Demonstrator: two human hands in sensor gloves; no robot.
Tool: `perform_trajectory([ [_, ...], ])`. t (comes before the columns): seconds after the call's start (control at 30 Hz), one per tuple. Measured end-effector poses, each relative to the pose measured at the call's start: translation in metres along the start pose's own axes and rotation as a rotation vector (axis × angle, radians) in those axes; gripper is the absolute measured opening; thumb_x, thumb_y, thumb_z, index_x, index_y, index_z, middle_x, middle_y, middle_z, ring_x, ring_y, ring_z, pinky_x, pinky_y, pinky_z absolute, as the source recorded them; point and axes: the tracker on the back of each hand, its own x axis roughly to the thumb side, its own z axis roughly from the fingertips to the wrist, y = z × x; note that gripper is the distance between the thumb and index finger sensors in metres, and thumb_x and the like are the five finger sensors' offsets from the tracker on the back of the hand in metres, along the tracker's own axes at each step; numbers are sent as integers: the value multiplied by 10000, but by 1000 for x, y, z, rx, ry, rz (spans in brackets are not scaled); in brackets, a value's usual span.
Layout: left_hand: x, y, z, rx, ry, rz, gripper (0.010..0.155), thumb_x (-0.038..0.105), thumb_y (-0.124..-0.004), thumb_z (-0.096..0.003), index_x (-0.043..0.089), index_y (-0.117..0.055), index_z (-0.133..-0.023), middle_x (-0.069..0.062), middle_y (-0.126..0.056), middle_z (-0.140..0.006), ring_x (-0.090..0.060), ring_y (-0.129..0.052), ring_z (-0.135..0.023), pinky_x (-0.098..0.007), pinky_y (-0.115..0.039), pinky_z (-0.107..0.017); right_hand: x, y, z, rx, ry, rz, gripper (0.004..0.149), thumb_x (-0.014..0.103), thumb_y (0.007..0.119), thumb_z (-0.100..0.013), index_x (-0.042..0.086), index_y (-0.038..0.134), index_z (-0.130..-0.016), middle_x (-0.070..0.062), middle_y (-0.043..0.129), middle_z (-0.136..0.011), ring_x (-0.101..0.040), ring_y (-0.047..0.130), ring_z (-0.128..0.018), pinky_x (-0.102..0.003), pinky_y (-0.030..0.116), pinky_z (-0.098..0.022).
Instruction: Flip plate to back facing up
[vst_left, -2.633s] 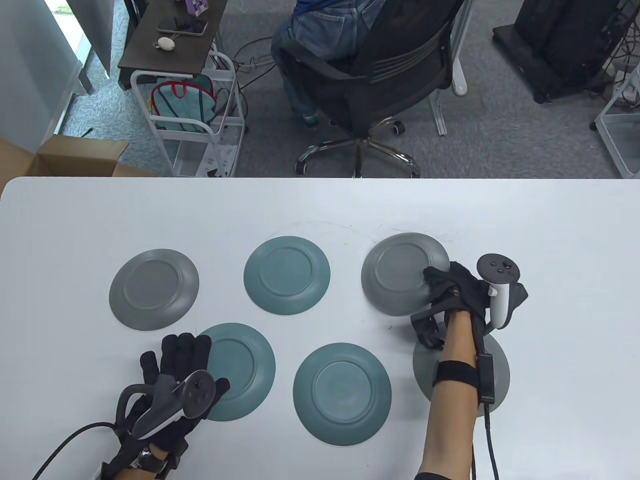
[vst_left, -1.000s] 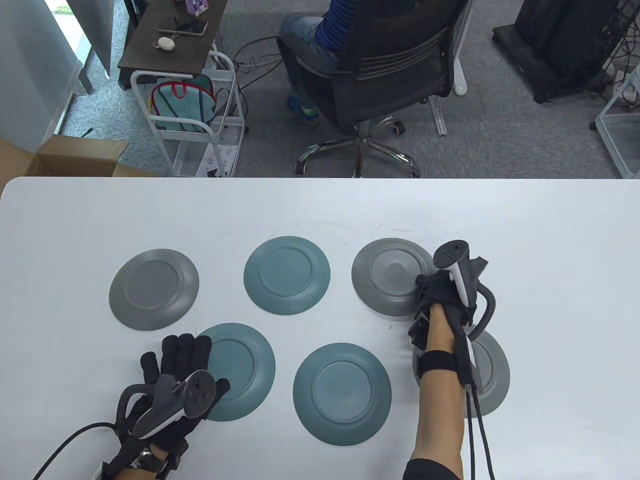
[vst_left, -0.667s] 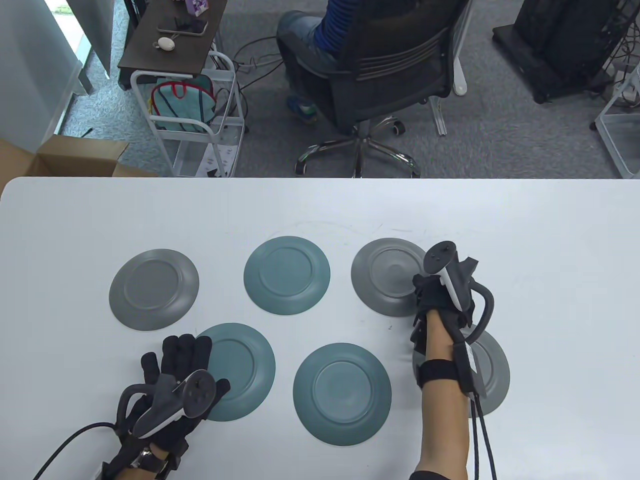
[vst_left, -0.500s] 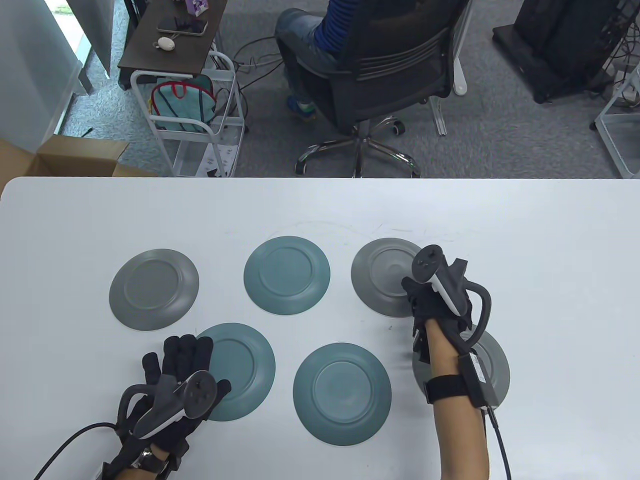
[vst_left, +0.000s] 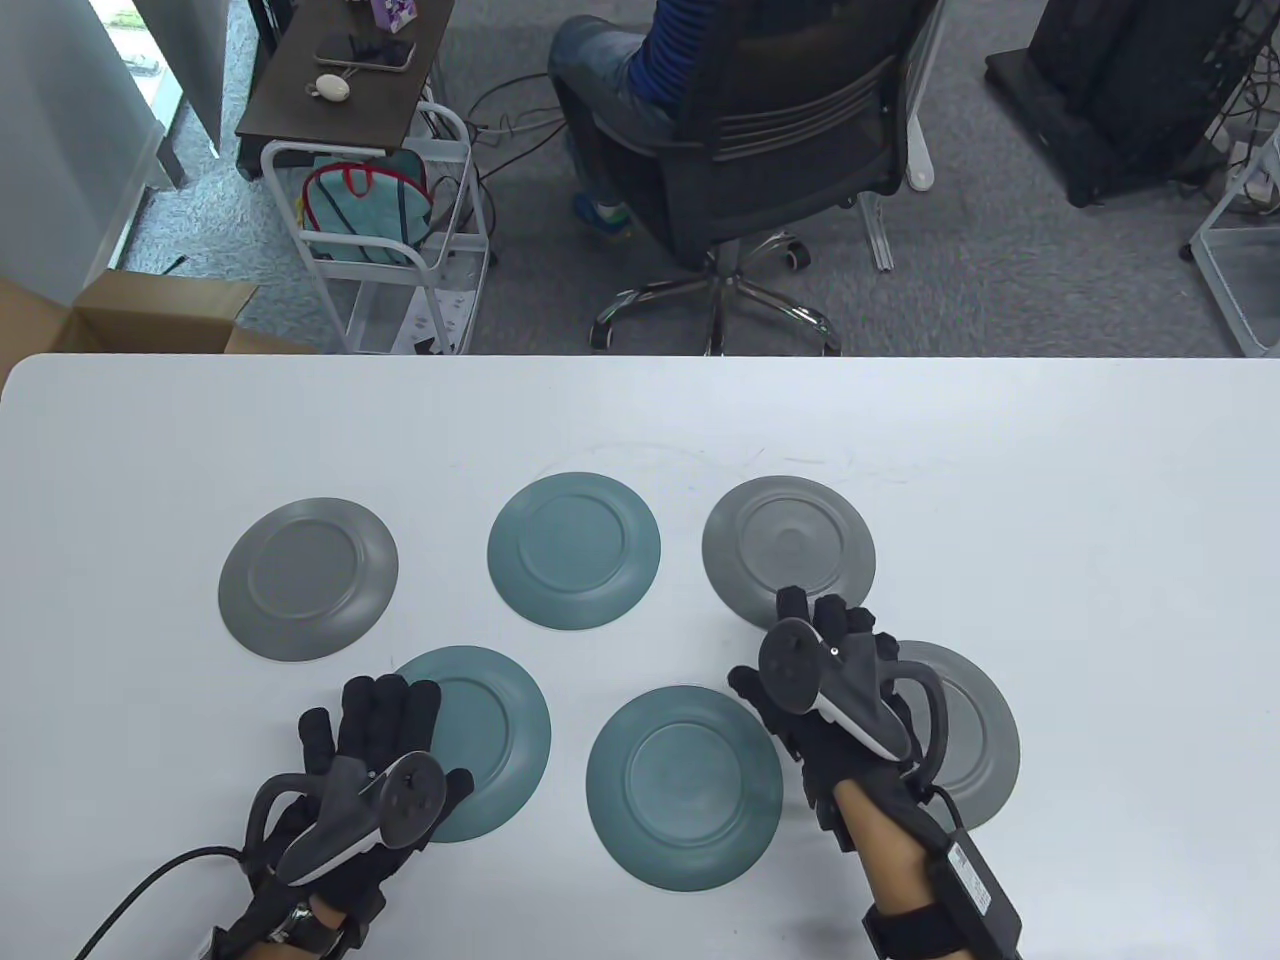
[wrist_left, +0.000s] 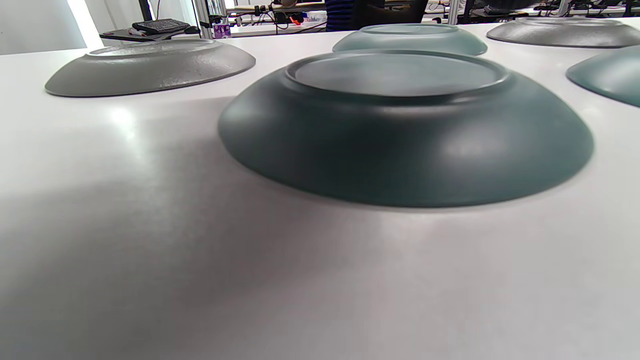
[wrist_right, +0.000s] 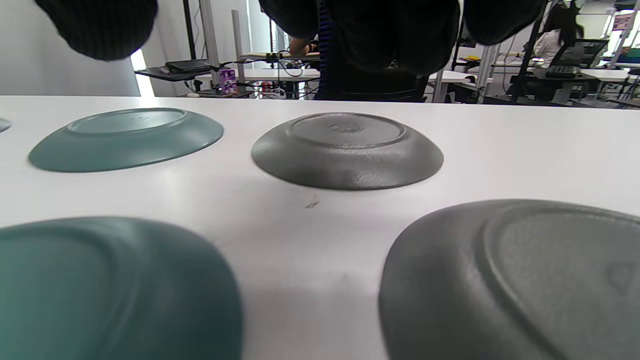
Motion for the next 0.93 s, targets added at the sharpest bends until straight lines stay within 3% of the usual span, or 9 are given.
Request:
perform_trajectory([
  [0.1,3,-1,1,-1,-11,-5,874,698,-493,-561,177,-213,-1204,-198,-281,-1214,-493,-344,-1170,-725,-348,-764,7,14,18,8,-32,21,908,650,665,-492,122,329,-1150,-286,372,-1177,-550,391,-1068,-715,364,-724],
  [0.4,6,-1,2,-1,-24,-6,874,697,-494,-561,176,-212,-1204,-200,-281,-1214,-493,-343,-1171,-725,-347,-764,20,41,47,46,-90,50,919,663,648,-495,130,286,-1151,-280,296,-1184,-539,298,-1079,-729,300,-721],
  [0.93,7,-1,1,-17,-21,-8,873,696,-492,-563,175,-212,-1204,-200,-281,-1214,-495,-344,-1170,-724,-347,-764,24,49,48,73,-118,33,921,664,644,-498,123,282,-1150,-285,285,-1181,-537,276,-1076,-731,284,-718],
])
